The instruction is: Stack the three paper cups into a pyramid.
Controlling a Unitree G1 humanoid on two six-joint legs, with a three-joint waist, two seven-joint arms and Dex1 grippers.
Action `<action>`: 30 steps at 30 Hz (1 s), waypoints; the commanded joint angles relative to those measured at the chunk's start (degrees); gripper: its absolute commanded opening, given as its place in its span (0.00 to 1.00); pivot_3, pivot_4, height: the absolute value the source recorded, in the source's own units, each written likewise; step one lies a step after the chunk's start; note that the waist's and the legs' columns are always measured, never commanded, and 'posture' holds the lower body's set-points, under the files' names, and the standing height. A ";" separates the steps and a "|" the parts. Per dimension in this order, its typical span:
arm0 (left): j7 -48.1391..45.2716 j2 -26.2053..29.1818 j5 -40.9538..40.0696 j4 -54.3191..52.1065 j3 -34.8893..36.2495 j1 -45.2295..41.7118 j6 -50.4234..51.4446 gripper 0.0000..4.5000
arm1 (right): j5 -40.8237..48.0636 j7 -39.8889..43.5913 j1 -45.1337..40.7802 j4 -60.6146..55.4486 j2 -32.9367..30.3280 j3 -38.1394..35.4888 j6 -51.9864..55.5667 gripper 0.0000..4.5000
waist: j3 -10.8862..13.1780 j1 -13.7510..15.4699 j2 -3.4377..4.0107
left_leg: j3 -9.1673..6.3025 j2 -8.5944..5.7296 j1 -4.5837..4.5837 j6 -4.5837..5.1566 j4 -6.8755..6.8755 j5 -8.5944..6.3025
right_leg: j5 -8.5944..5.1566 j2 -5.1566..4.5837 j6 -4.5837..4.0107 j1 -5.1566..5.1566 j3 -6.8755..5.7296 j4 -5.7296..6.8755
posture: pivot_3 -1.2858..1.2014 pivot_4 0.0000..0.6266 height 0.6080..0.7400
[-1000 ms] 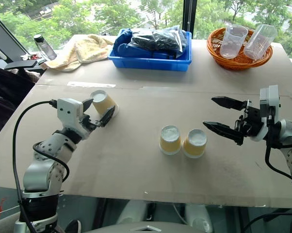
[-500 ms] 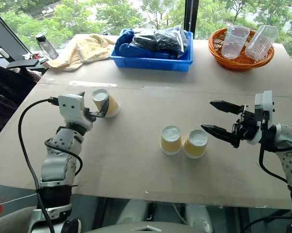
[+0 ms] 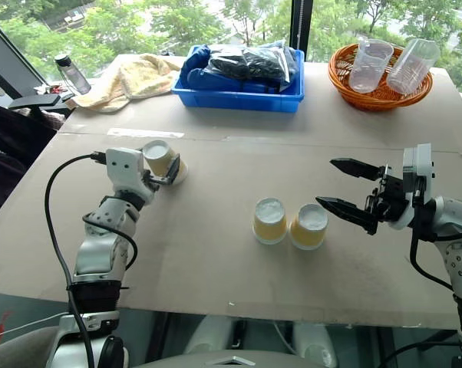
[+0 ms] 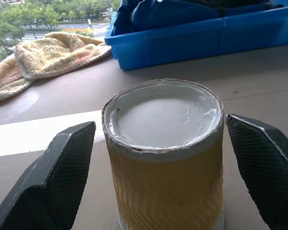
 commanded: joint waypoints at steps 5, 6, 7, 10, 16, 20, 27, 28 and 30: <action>-0.98 0.32 -0.33 0.08 0.71 -1.10 -2.16 1.00 | 0.54 0.22 -0.03 -1.88 0.26 -1.74 -1.42 0.98 | 0.00 0.00 0.00 | -0.01 0.00 0.00 0.00 0.00 0.00 | 0.00 0.00 0.00 -0.01 -0.01 0.00 | 0.52 0.24 1.00; -1.11 0.30 -0.30 -0.03 0.68 -1.08 -2.34 0.88 | 0.55 0.22 0.02 -1.92 0.27 -1.76 -1.43 1.00 | 0.00 0.00 0.00 | -0.01 0.00 0.00 0.00 0.00 0.00 | 0.00 0.00 0.00 -0.01 0.00 0.00 | 0.52 0.24 1.00; -1.46 0.28 -0.48 -0.27 0.69 -1.11 -2.71 0.85 | 0.54 0.21 0.06 -1.96 0.29 -1.75 -1.43 1.00 | 0.00 0.00 0.00 | 0.00 0.00 0.00 0.00 0.00 0.00 | 0.00 0.00 0.00 -0.01 0.00 0.00 | 0.52 0.24 1.00; -2.56 0.32 -1.04 -1.31 0.44 -1.09 -3.39 0.74 | 0.47 0.17 0.23 -2.07 0.33 -1.73 -1.46 1.00 | 0.00 -0.01 0.00 | 0.00 0.00 0.00 0.00 0.00 0.00 | 0.00 0.00 0.00 -0.01 0.00 0.00 | 0.52 0.24 1.00; -8.33 -0.27 -5.89 -7.86 -1.56 -0.62 -1.58 0.74 | 0.62 0.05 0.39 -1.90 -0.02 -2.55 -1.62 1.00 | 0.00 -0.01 0.00 | 0.00 0.00 -0.03 0.00 0.01 0.00 | 0.00 0.00 0.00 -0.02 0.00 0.00 | 0.52 0.24 1.00; -19.20 1.51 -13.41 -18.12 -8.66 -1.72 5.76 0.74 | 2.66 3.99 1.42 0.27 -1.20 -6.68 -2.68 1.00 | 0.00 0.32 0.00 | -0.03 0.00 -0.12 0.00 0.06 0.00 | 0.00 -0.02 0.00 -0.04 -0.07 -0.01 | 0.52 0.24 1.00; -29.50 4.54 -19.28 -23.23 -16.53 -11.00 15.61 0.74 | 2.74 10.19 7.20 3.87 -2.99 -13.77 -4.63 1.00 | 0.01 -0.06 0.00 | 0.03 0.00 -0.04 0.00 0.06 0.00 | 0.00 0.02 0.00 0.01 -0.06 0.09 | 0.52 0.24 1.00; -31.08 4.59 -19.90 -23.26 -17.76 -12.61 16.40 0.74 | 2.24 10.55 8.33 4.06 -3.12 -14.46 -5.04 1.00 | 0.00 -0.15 0.01 | 0.07 0.00 -0.02 0.00 0.06 0.00 | 0.00 0.03 0.00 0.01 0.00 0.10 | 0.52 0.24 1.00; -33.79 4.21 -21.32 -22.97 -19.65 -15.56 17.99 0.74 | 1.53 10.95 10.37 4.08 -3.22 -15.68 -5.81 1.00 | 0.00 -0.27 0.00 | 0.16 0.00 0.02 0.01 0.07 0.00 | 0.00 0.04 0.01 0.02 0.10 0.13 | 0.52 0.24 1.00</action>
